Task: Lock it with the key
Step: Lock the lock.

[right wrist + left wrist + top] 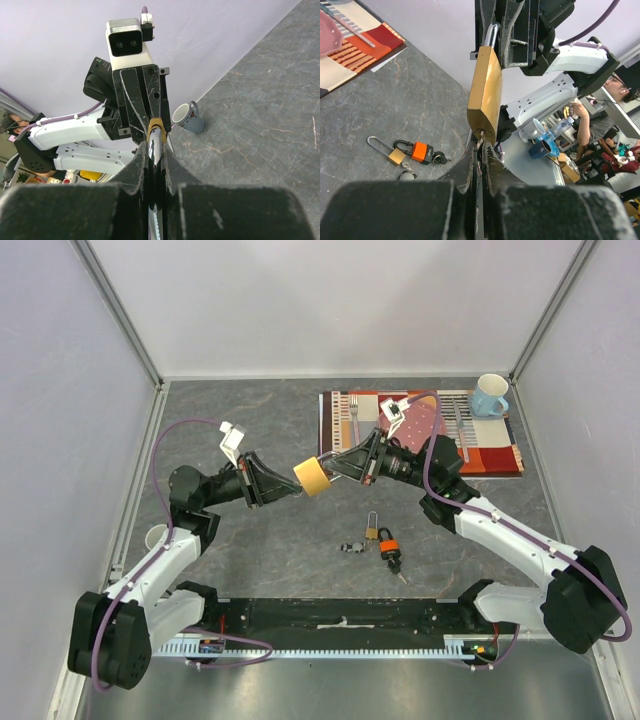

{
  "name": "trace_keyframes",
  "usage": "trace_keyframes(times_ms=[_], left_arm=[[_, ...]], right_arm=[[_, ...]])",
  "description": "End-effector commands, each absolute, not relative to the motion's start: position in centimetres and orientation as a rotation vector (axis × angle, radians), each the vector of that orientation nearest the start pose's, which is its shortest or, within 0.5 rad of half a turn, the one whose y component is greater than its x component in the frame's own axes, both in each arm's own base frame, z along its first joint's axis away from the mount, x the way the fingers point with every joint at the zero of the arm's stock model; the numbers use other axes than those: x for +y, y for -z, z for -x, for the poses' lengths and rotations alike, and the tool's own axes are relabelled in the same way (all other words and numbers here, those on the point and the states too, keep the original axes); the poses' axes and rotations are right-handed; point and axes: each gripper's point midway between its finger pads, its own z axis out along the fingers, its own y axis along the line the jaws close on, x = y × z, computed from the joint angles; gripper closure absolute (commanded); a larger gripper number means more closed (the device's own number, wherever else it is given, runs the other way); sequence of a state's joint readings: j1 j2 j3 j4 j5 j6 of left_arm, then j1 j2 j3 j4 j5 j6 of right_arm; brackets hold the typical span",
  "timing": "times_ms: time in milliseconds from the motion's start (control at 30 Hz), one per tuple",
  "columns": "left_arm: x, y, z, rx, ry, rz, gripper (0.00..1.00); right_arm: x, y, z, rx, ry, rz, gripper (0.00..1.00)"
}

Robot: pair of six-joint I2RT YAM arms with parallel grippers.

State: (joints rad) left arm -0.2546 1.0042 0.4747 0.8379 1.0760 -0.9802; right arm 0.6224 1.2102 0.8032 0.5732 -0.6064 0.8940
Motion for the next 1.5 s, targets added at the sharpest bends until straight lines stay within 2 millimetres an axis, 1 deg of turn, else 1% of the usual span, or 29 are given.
trace_keyframes(times_ms=[0,267,533,700,867,1033,1167,1300,1333,1367,1400,1433,1467], left_arm=[[-22.9,-29.6,-19.0,1.508,1.638,-0.599,0.98],[-22.8,-28.6,-18.9,1.53,1.639,-0.57,0.98],[-22.5,-27.5,-18.4,1.554,1.63,-0.538,0.98],[-22.4,-27.4,-17.9,1.555,1.629,-0.537,0.98],[-22.2,-26.8,-17.6,1.572,1.619,-0.532,0.98],[-22.2,-26.4,-17.3,1.582,1.606,-0.535,0.98],[-22.1,-26.0,-17.8,1.6,1.591,-0.509,0.98],[-22.2,-25.4,-18.9,1.631,1.57,-0.475,0.98],[-22.2,-25.0,-19.4,1.647,1.56,-0.461,0.98],[-22.2,-25.1,-20.1,1.654,1.537,-0.435,0.98],[-22.1,-24.1,-20.6,1.719,1.528,-0.384,0.98],[-22.0,-23.7,-21.2,1.734,1.494,-0.374,0.98],[-21.8,-23.3,-22.1,1.759,1.454,-0.326,0.98]], right_arm=[[31.9,-37.6,-23.1,1.436,-1.642,0.387,1.0],[31.6,-37.2,-23.4,1.448,-1.611,0.369,1.0],[30.2,-37.1,-24.0,1.442,-1.577,0.327,1.0],[29.2,-37.2,-24.5,1.423,-1.572,0.287,1.0],[28.6,-37.2,-24.7,1.42,-1.565,0.275,1.0],[27.2,-37.1,-25.3,1.425,-1.522,0.259,1.0],[26.5,-37.0,-25.7,1.433,-1.503,0.256,1.0],[26.6,-36.5,-25.7,1.45,-1.492,0.295,1.0],[26.7,-36.2,-25.8,1.462,-1.49,0.302,1.0],[26.8,-36.1,-25.8,1.474,-1.489,0.311,1.0],[26.9,-35.8,-25.7,1.48,-1.486,0.338,1.0],[27.1,-35.4,-25.8,1.491,-1.484,0.345,1.0],[27.1,-34.9,-25.9,1.509,-1.476,0.351,1.0]])
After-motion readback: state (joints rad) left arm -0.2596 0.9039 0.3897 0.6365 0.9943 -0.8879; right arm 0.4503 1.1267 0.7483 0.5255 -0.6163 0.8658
